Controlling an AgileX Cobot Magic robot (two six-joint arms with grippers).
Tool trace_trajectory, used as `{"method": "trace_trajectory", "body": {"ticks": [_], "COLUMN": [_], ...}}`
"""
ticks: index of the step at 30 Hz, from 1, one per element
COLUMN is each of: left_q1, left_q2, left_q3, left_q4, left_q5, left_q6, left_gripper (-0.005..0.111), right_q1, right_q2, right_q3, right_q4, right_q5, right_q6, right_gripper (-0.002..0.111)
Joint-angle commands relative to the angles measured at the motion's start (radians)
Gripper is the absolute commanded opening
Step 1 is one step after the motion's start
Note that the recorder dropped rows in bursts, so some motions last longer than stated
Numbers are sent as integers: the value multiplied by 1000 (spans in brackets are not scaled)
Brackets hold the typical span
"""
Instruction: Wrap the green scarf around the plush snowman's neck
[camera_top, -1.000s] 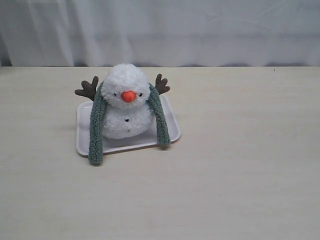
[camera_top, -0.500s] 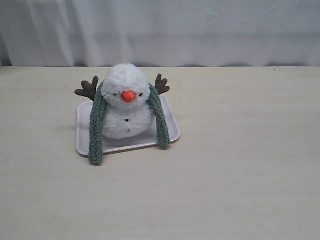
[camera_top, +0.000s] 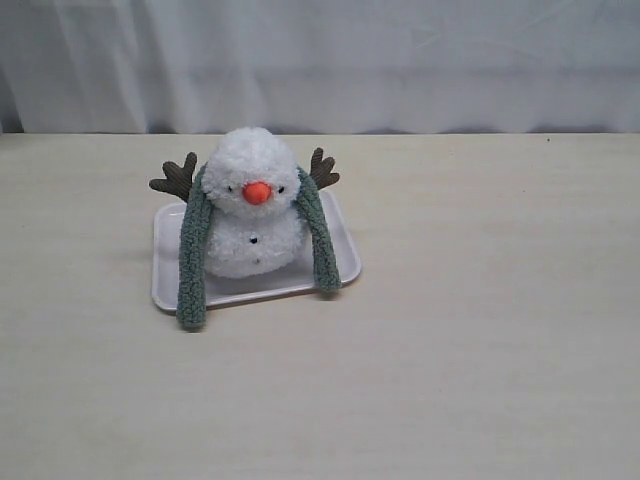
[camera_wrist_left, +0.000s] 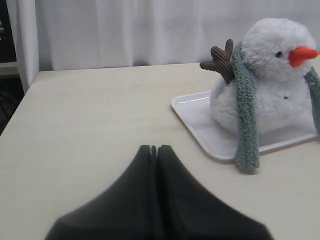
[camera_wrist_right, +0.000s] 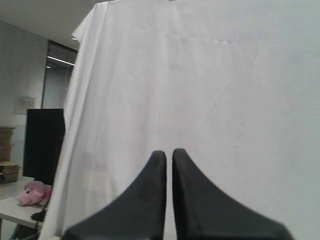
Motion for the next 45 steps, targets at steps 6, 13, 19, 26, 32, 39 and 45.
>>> {"method": "trace_trajectory", "body": {"ticks": [6, 13, 19, 26, 32, 39, 45], "left_q1": [1, 1, 1, 1, 1, 1, 1], "left_q2": [-2, -2, -2, -2, -2, -2, -2], "left_q3": [3, 3, 3, 3, 3, 3, 3], "left_q4": [-3, -3, -3, -3, -3, -3, -3], "left_q5": [-17, -17, -14, -14, -14, -14, -16], "left_q6": [-1, -1, -1, -1, -1, -1, -1], "left_gripper": [0, 0, 0, 0, 0, 0, 0], "right_q1": [-247, -335, -355, -355, -355, -355, -355], "right_q2": [-2, -2, -2, -2, -2, -2, -2], "right_q3": [103, 174, 282, 416, 535, 606, 670], "right_q4": [128, 128, 128, -7, -7, -7, -7], "right_q5": [-10, -8, -10, -6, -6, -9, -39], "right_q6": [6, 6, 6, 6, 6, 6, 6], "right_gripper": [4, 4, 4, 4, 4, 4, 4]}}
